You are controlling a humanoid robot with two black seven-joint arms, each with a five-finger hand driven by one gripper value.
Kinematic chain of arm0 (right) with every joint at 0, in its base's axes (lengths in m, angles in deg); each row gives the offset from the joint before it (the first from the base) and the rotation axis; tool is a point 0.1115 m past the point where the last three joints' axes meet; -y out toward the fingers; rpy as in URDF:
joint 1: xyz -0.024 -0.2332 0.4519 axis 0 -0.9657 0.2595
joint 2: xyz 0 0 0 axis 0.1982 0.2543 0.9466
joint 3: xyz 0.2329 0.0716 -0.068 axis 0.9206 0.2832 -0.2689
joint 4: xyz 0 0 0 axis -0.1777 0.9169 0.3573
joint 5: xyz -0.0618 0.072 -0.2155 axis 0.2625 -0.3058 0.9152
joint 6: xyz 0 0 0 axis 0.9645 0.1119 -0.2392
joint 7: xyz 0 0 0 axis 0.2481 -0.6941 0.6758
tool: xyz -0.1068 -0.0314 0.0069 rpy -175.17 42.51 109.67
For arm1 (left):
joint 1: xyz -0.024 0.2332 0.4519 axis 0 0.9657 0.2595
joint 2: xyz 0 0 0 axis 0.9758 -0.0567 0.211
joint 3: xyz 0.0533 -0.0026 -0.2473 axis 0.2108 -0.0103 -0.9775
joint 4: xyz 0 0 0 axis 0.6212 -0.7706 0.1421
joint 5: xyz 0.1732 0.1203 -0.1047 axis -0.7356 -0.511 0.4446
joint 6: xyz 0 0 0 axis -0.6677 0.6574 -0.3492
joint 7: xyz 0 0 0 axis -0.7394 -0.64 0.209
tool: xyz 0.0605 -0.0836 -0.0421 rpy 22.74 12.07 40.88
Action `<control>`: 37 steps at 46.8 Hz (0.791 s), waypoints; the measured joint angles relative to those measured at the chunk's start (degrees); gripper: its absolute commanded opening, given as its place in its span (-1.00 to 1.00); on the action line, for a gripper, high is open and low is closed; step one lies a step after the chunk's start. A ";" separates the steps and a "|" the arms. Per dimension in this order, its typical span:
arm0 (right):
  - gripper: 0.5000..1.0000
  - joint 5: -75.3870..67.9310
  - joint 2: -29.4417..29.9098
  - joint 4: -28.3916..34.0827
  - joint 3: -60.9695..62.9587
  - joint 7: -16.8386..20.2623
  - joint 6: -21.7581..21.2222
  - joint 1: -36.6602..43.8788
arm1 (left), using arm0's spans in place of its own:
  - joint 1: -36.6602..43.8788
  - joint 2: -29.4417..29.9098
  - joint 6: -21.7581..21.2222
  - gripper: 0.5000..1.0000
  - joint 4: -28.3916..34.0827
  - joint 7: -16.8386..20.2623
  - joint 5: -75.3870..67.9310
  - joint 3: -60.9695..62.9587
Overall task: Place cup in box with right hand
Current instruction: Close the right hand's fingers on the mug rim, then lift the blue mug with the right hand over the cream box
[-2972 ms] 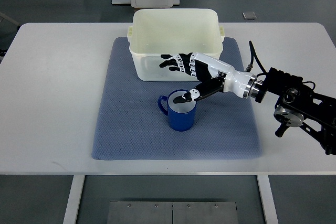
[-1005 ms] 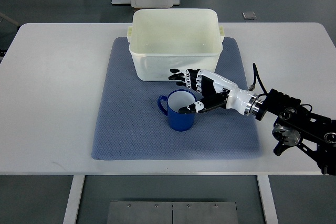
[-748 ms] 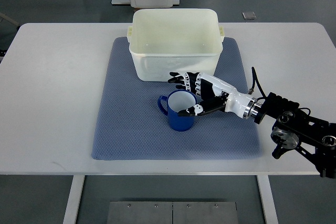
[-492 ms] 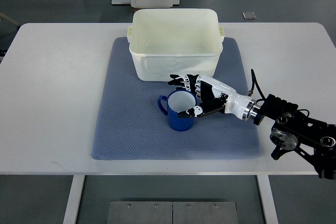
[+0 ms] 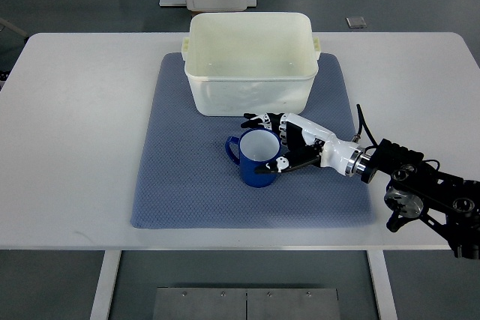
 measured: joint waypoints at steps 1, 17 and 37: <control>1.00 0.00 0.15 0.00 -0.15 0.00 0.00 0.00 | 0.00 0.00 0.00 1.00 0.00 0.00 0.00 0.00; 0.81 0.03 0.71 -0.95 -0.67 0.00 0.04 -0.63 | 0.01 0.00 0.00 1.00 0.00 -0.01 0.00 0.00; -1.00 -0.08 1.57 -2.55 -1.34 -0.03 -0.03 -0.95 | -0.01 0.00 0.00 1.00 0.00 -0.03 0.00 0.02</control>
